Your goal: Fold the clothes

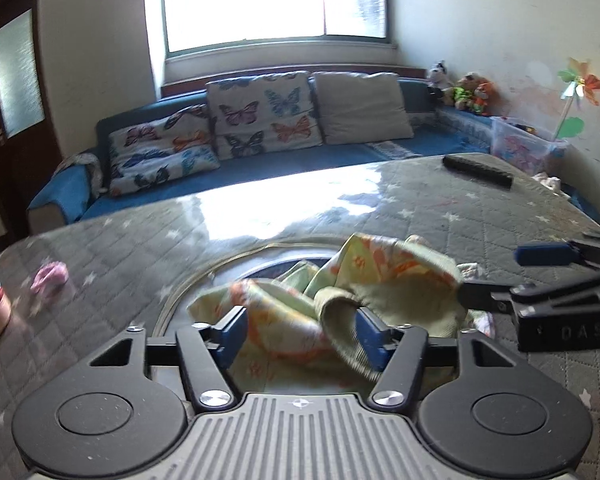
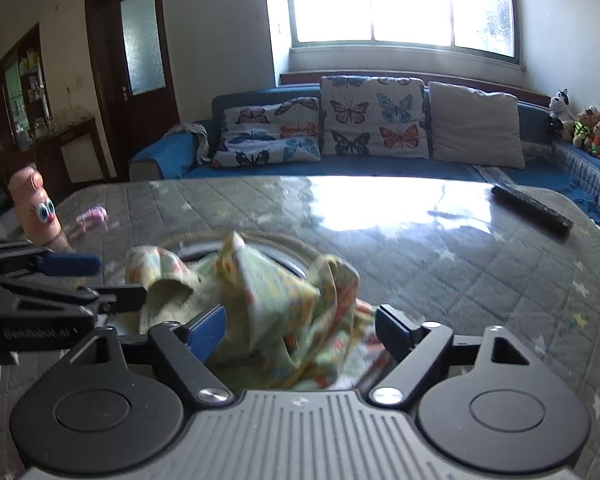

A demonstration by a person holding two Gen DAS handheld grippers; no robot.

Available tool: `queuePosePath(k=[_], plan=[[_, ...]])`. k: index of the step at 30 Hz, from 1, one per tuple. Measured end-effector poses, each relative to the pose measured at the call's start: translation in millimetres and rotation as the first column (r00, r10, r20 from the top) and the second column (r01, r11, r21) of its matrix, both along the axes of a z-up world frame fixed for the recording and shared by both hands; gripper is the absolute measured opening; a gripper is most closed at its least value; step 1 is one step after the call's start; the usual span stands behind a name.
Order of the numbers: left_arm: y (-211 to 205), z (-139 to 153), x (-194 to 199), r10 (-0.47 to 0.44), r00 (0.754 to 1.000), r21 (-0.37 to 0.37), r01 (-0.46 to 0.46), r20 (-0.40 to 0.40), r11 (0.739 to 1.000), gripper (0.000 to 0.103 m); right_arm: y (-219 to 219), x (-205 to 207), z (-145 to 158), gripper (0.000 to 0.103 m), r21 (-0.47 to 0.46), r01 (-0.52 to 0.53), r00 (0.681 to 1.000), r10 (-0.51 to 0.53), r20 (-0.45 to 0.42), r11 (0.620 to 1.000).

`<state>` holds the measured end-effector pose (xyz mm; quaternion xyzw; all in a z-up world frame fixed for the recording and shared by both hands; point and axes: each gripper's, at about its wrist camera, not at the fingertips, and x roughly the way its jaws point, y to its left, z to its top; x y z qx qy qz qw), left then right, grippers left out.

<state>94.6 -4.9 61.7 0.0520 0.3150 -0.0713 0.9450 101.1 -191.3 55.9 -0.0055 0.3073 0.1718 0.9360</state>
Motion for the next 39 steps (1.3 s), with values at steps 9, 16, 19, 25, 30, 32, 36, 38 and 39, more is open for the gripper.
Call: queuePosePath(k=[9, 16, 19, 25, 30, 32, 36, 38, 39], plan=[[0.9, -10.9, 28.1, -0.072, 0.994, -0.053, 0.068, -0.085, 0.996, 0.053, 26.8, 40.8, -3.2, 0.059, -0.016, -0.086, 0.996, 0.085, -0.018, 0.996], [2.6, -19.5, 31.6, -0.113, 0.986, -0.100, 0.101, -0.120, 0.990, 0.004, 35.0, 53.9, -22.4, 0.021, -0.051, -0.111, 0.992, 0.108, -0.059, 0.993], [6.0, -8.6, 18.2, -0.120, 0.990, -0.115, 0.110, -0.076, 0.987, 0.003, 22.8, 43.2, -12.6, 0.006, -0.001, -0.103, 0.994, 0.103, -0.044, 0.995], [5.9, 20.2, -22.5, -0.154, 0.988, -0.129, 0.155, 0.016, 0.979, 0.002, 6.7, 9.6, 13.5, 0.004, 0.043, -0.118, 0.993, 0.117, 0.024, 0.992], [2.4, 35.9, -61.3, -0.207, 0.976, -0.128, 0.214, 0.065, 0.968, 0.002, -3.4, -30.5, 31.0, 0.004, 0.051, -0.155, 0.986, 0.151, 0.075, 0.987], [2.0, 37.9, -76.2, -0.234, 0.970, -0.134, 0.241, 0.071, 0.961, 0.002, -8.6, -47.7, 33.6, 0.004, 0.054, -0.170, 0.983, 0.166, 0.077, 0.984], [0.5, 36.1, -98.9, -0.281, 0.958, -0.149, 0.287, 0.059, 0.946, 0.002, -16.8, -79.2, 32.1, 0.004, 0.044, -0.201, 0.979, 0.198, 0.054, 0.979], [-0.3, 31.7, -107.0, -0.308, 0.951, -0.155, 0.310, 0.041, 0.938, 0.003, -18.2, -92.5, 28.2, 0.004, 0.023, -0.214, 0.977, 0.213, 0.031, 0.977], [-0.8, 29.1, -110.5, -0.319, 0.947, -0.156, 0.320, 0.032, 0.935, 0.002, -18.9, -99.2, 26.3, 0.004, 0.012, -0.220, 0.975, 0.220, 0.019, 0.975]])
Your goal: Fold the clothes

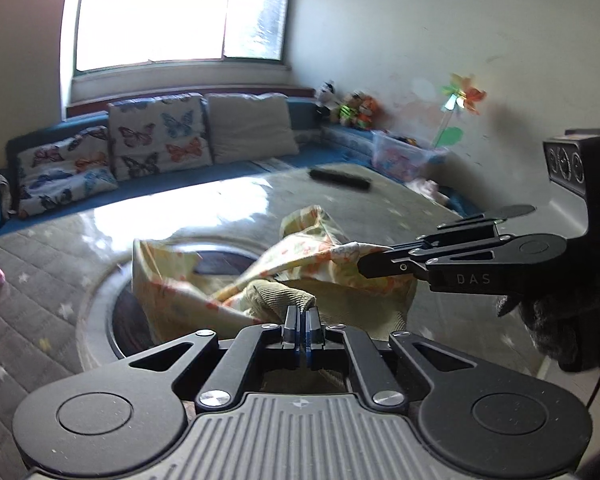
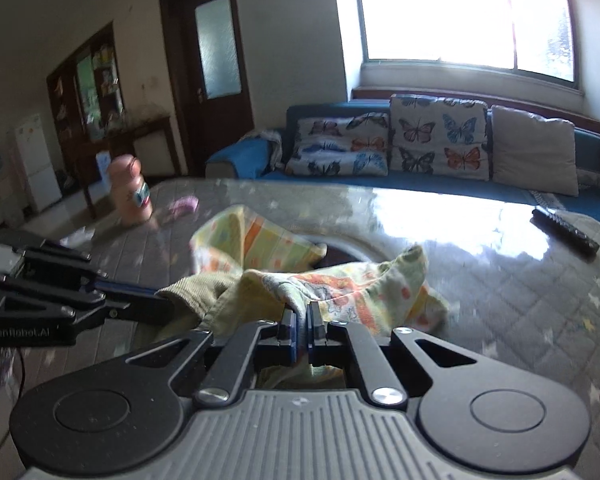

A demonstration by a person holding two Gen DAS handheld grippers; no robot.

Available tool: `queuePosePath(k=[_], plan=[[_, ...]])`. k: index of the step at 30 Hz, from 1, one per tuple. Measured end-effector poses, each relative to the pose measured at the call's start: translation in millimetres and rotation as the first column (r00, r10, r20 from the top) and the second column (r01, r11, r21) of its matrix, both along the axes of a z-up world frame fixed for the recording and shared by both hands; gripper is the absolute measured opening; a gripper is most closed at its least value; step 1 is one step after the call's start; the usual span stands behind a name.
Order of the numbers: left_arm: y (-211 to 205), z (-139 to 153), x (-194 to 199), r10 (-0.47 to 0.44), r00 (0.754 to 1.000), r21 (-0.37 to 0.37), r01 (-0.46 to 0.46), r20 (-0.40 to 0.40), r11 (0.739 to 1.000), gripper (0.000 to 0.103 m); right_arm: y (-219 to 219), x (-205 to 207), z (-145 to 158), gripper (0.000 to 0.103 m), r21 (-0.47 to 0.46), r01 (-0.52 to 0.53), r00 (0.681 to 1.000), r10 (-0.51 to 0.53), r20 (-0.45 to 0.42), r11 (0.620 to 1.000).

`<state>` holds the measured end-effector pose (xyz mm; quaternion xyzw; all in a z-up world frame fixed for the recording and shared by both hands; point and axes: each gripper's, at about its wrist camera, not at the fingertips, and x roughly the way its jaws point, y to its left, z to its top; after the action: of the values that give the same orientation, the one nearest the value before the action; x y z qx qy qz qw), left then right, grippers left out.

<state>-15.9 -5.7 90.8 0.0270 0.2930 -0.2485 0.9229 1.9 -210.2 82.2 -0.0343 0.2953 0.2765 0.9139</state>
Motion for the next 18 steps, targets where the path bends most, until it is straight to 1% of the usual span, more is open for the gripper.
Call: queuePosePath(k=[5, 8, 10, 11, 13, 15, 16, 17, 18], plan=[[-1.9, -15.4, -10.6, -0.047, 0.997, 0.002, 0.047, -0.056, 0.999, 0.003, 1.3, -24.4, -17.0, 0.004, -0.077, -0.037, 0.997, 0.032, -0.067, 0.996], [-5.4, -24.8, -15.8, -0.072, 0.994, 0.017, 0.074, -0.087, 0.997, 0.003, 3.6, -31.9, -33.1, 0.005, -0.128, -0.063, 0.990, 0.046, -0.132, 0.990], [-4.6, -27.6, -17.0, -0.070, 0.993, 0.025, 0.073, -0.096, 0.997, 0.004, 4.3, -36.6, -36.2, 0.007, -0.133, -0.083, 0.986, 0.063, -0.153, 0.988], [-3.3, -27.6, -17.3, -0.067, 0.993, 0.025, 0.070, -0.097, 0.997, 0.006, 3.9, -38.7, -34.5, 0.010, -0.130, -0.091, 0.986, 0.071, -0.153, 0.987], [1.0, -23.6, -16.0, -0.059, 0.995, 0.021, 0.061, -0.083, 0.998, 0.006, 2.5, -41.5, -26.9, 0.011, -0.118, -0.099, 0.987, 0.083, -0.137, 0.988], [3.8, -18.7, -18.2, -0.046, 0.998, 0.025, 0.047, -0.053, 0.999, 0.012, 1.8, -40.0, -17.7, 0.012, -0.103, -0.099, 0.990, 0.087, -0.112, 0.990], [5.6, -15.0, -17.0, -0.032, 0.999, 0.028, 0.033, -0.036, 0.999, 0.024, 1.5, -36.9, -13.8, 0.013, -0.094, -0.094, 0.992, 0.085, -0.099, 0.991], [7.4, -10.9, -14.7, -0.011, 1.000, 0.031, 0.012, -0.017, 0.999, 0.039, 2.2, -32.8, -11.5, 0.019, -0.088, -0.089, 0.993, 0.082, -0.088, 0.992], [9.0, -6.0, -11.3, 0.015, 1.000, 0.033, -0.015, 0.004, 0.999, 0.045, 3.5, -27.9, -10.2, 0.024, -0.084, -0.085, 0.994, 0.078, -0.079, 0.993]])
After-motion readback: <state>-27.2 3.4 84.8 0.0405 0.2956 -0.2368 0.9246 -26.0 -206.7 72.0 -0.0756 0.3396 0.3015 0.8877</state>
